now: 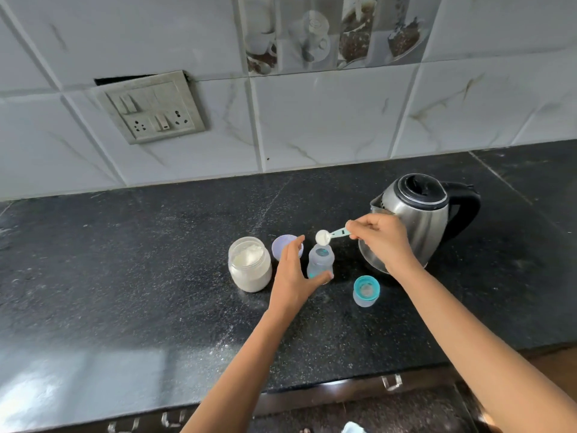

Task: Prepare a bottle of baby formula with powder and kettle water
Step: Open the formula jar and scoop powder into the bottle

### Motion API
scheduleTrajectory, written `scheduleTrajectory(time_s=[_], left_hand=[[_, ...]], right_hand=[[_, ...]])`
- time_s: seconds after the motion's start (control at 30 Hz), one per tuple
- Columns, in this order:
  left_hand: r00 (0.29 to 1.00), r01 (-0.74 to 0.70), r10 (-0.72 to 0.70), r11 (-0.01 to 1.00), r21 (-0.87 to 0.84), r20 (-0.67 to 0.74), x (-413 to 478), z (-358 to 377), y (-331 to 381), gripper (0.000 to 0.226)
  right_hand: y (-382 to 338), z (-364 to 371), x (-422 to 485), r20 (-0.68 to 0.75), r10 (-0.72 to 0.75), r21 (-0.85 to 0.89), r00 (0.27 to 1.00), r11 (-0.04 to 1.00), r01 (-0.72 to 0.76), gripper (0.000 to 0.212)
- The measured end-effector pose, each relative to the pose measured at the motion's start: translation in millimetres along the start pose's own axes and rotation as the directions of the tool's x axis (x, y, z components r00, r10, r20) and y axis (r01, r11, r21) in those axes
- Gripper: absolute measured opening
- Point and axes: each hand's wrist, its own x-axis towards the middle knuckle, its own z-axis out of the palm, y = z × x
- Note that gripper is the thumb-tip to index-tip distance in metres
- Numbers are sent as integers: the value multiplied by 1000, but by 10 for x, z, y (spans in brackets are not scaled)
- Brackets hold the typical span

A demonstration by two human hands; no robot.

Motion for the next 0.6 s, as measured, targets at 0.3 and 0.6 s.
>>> scheduleTrajectory(time_s=[0.3, 0.6], left_hand=[[993, 108, -106, 994, -26, 54, 142, 222, -166, 87], [999, 39, -40, 995, -89, -12, 207, 233, -174, 49]], right_hand=[[174, 32, -41, -20, -119, -193, 993, 975, 113, 11], [154, 184, 20, 304, -544, -543, 782, 576, 611, 12]])
